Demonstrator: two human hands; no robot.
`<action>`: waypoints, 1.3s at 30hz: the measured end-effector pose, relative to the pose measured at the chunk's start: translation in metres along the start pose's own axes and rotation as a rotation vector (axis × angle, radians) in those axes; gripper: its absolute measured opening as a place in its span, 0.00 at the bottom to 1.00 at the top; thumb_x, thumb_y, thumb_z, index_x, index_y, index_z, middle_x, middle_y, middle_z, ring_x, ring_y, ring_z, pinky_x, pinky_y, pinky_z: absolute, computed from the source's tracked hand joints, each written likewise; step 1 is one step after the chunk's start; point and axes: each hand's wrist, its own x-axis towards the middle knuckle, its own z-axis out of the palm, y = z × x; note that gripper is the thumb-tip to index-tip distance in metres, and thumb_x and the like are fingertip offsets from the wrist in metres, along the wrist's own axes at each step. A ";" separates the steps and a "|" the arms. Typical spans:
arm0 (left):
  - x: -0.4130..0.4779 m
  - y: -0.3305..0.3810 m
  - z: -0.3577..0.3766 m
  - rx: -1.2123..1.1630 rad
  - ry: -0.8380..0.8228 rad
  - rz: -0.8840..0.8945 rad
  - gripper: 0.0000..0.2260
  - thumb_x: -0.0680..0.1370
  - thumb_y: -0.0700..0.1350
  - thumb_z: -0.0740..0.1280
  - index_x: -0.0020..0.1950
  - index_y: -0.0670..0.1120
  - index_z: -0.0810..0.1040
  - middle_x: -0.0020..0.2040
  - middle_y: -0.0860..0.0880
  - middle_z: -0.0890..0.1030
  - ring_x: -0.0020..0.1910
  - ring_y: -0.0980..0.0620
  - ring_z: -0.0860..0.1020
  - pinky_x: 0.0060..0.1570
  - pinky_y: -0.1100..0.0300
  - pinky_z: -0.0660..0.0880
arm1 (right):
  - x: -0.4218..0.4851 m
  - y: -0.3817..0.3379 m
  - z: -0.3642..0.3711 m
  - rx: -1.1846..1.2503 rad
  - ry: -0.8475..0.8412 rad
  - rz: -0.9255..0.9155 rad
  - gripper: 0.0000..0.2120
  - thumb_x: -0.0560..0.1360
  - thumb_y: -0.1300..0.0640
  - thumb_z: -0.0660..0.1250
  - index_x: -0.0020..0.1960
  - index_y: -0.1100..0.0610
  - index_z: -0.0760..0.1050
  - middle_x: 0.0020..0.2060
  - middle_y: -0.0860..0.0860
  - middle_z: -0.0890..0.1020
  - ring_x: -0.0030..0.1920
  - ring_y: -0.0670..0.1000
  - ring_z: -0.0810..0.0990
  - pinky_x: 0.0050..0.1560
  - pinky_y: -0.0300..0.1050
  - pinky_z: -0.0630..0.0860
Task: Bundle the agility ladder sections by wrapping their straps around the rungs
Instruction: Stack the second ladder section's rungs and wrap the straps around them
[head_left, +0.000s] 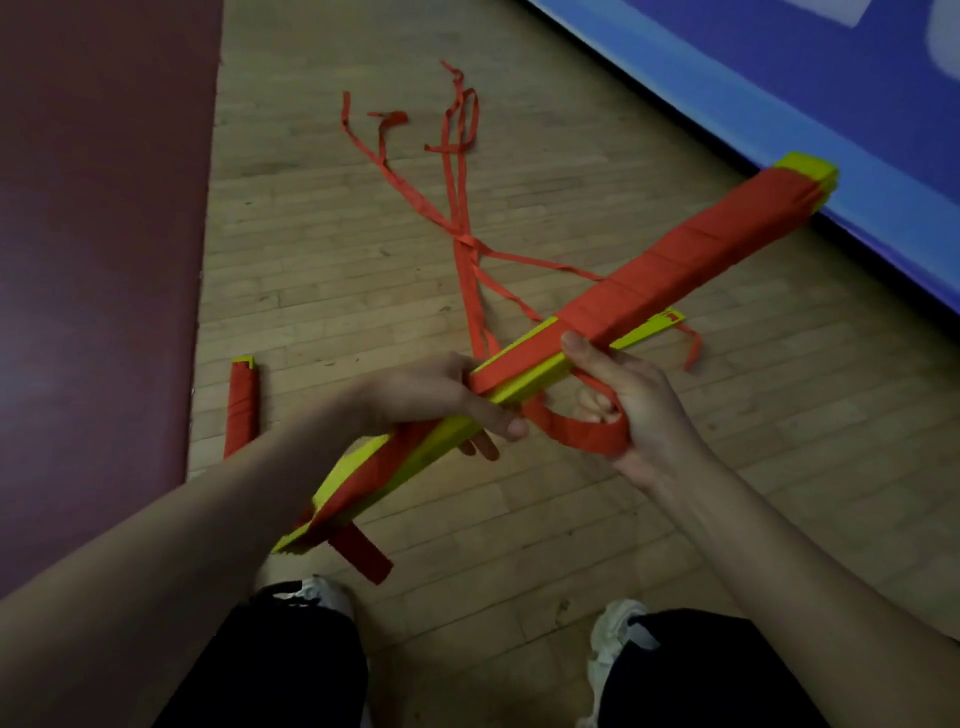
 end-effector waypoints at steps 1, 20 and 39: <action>-0.002 -0.001 -0.004 -0.069 -0.050 -0.010 0.13 0.72 0.43 0.73 0.56 0.43 0.78 0.50 0.43 0.84 0.43 0.45 0.83 0.45 0.55 0.80 | -0.001 -0.001 0.001 0.005 -0.023 0.002 0.11 0.65 0.56 0.71 0.39 0.59 0.71 0.17 0.45 0.63 0.16 0.41 0.61 0.19 0.33 0.59; -0.012 -0.018 -0.024 -0.464 -0.260 0.024 0.17 0.72 0.46 0.70 0.59 0.42 0.78 0.37 0.48 0.75 0.27 0.54 0.73 0.28 0.64 0.71 | -0.004 -0.002 -0.009 -0.552 -0.167 -0.044 0.12 0.66 0.59 0.74 0.45 0.66 0.80 0.27 0.51 0.79 0.24 0.42 0.74 0.27 0.32 0.71; 0.004 -0.003 0.010 0.002 0.216 -0.005 0.14 0.74 0.34 0.68 0.58 0.41 0.75 0.37 0.47 0.76 0.33 0.50 0.75 0.34 0.59 0.73 | 0.004 0.017 -0.015 -0.747 0.071 -0.210 0.17 0.68 0.49 0.76 0.32 0.61 0.77 0.23 0.55 0.77 0.21 0.48 0.72 0.25 0.38 0.67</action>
